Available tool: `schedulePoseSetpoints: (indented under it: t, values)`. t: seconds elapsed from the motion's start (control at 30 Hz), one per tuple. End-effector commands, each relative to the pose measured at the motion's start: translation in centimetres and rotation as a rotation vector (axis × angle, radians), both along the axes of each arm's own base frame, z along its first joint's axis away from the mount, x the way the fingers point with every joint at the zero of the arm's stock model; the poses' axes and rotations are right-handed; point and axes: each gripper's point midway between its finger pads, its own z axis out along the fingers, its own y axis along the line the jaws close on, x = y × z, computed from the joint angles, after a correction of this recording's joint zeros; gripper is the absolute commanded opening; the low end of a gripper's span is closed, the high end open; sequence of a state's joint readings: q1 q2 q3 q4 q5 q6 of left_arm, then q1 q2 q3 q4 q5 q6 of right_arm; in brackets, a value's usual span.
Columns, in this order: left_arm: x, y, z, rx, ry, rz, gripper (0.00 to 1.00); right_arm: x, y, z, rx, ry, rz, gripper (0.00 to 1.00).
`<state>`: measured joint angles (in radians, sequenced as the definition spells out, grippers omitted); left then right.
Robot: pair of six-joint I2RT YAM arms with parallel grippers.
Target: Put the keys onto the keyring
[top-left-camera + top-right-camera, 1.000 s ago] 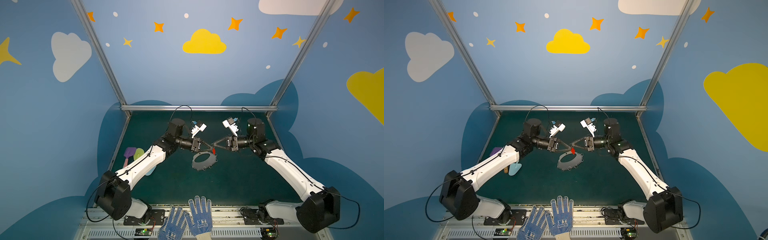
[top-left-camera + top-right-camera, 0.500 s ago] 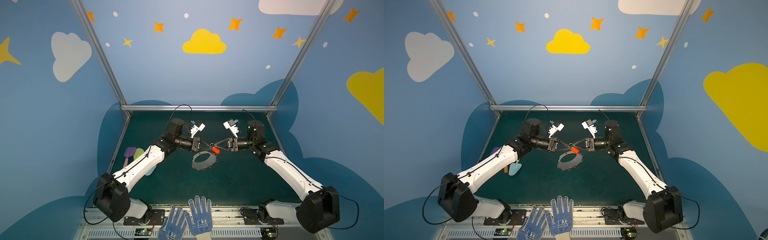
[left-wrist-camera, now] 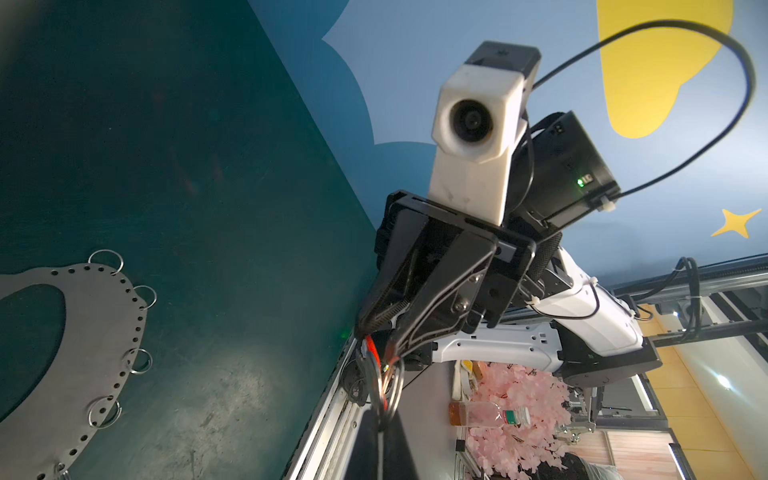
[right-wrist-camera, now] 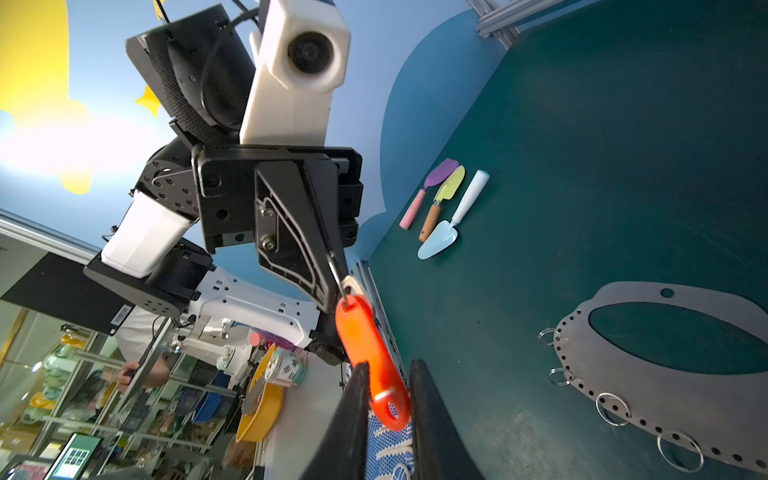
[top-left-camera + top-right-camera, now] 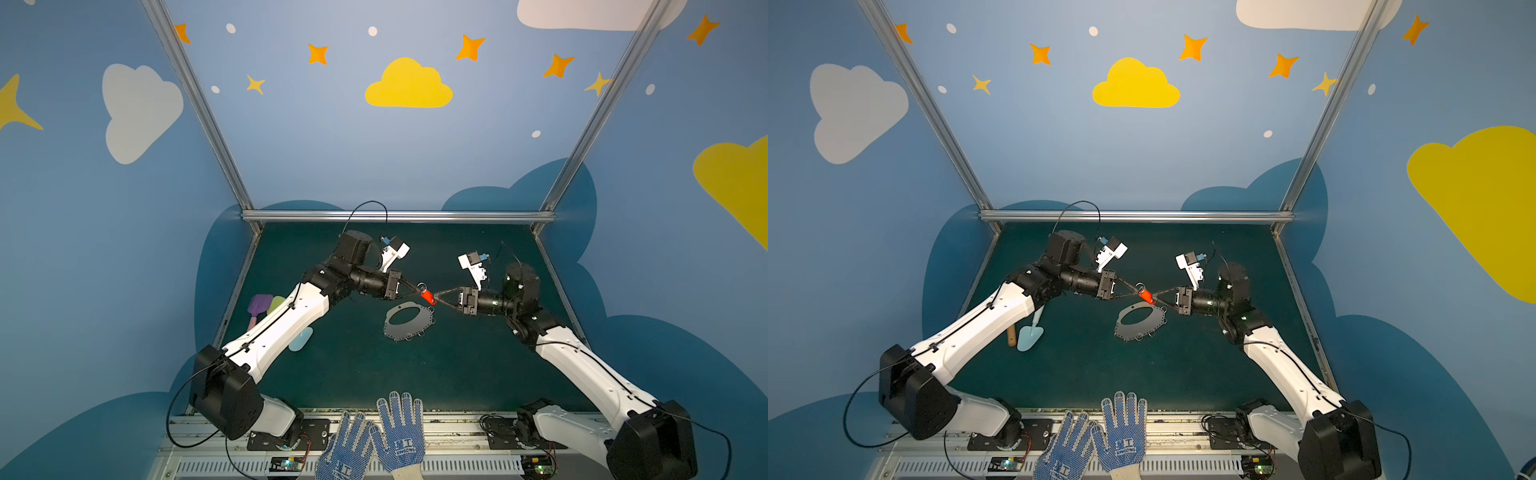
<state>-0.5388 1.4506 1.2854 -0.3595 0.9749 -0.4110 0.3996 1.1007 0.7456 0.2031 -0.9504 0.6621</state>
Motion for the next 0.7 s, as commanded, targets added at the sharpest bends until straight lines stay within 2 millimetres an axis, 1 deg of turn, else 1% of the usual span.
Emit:
schedulePoseSetpoints:
  t: [0.0, 0.13, 0.4, 0.6, 0.67]
  values:
    - [0.4, -0.1, 0.2, 0.010, -0.022, 0.002, 0.05, 0.2, 0.2, 2.7, 0.070, -0.081, -0.027, 0.21]
    - [0.5, -0.3, 0.0, -0.001, -0.009, 0.002, 0.05, -0.1, 0.7, 2.9, 0.082, -0.080, -0.005, 0.24]
    - [0.3, -0.6, 0.1, -0.008, -0.015, -0.003, 0.06, 0.0, 1.8, 2.6, 0.088, -0.063, 0.017, 0.25]
    - [0.1, -0.5, 0.1, -0.008, -0.020, -0.006, 0.07, 0.3, 1.4, 2.6, 0.050, -0.081, -0.025, 0.24]
    - [0.1, -0.5, 0.2, -0.011, -0.025, -0.009, 0.07, 0.4, 1.1, 2.8, 0.032, -0.092, -0.038, 0.26]
